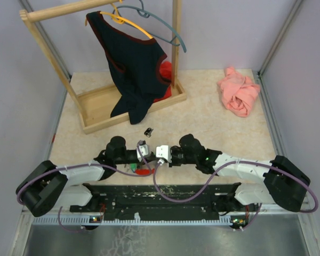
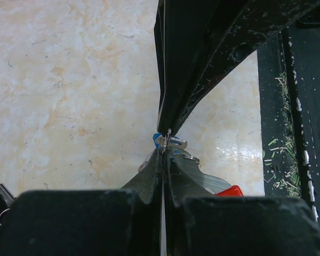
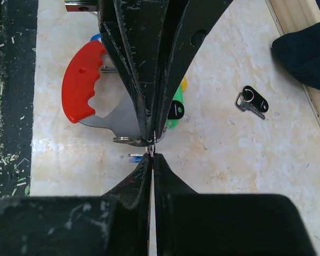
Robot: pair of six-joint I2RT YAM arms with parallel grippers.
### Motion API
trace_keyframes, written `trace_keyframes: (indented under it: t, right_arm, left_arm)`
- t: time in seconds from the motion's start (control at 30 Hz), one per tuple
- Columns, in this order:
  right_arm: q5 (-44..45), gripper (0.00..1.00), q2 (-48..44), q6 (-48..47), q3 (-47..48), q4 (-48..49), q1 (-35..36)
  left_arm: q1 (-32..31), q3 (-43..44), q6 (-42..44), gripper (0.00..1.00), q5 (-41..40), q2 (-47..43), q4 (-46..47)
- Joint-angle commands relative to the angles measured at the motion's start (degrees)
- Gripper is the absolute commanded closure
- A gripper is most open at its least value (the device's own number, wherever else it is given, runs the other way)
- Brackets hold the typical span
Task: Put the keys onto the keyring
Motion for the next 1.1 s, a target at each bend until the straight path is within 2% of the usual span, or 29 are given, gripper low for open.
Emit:
trace_keyframes:
  t: [0.0, 0.53, 0.8, 1.07]
  right_arm:
    - [-0.4, 1.00, -0.5, 0.4, 3.3, 4.1, 1.8]
    - [0.1, 0.99, 0.8, 2.8, 7.0, -1.9, 1.8]
    - [2.4, 0.73, -2.6, 2.5, 5.0, -4.0, 1.7]
    - [3.4, 0.73, -5.4, 3.8, 0.5, -0.5, -0.7]
  left_arm:
    - [-0.3, 1.3, -0.5, 0.99, -0.4, -0.7, 1.5]
    - [-2.3, 1.3, 1.2, 0.99, -5.9, -2.1, -0.5]
    - [-2.2, 0.1, 0.6, 0.99, -7.6, -3.5, 1.3]
    - [-2.2, -0.5, 0.5, 0.99, -7.5, -4.3, 1.7]
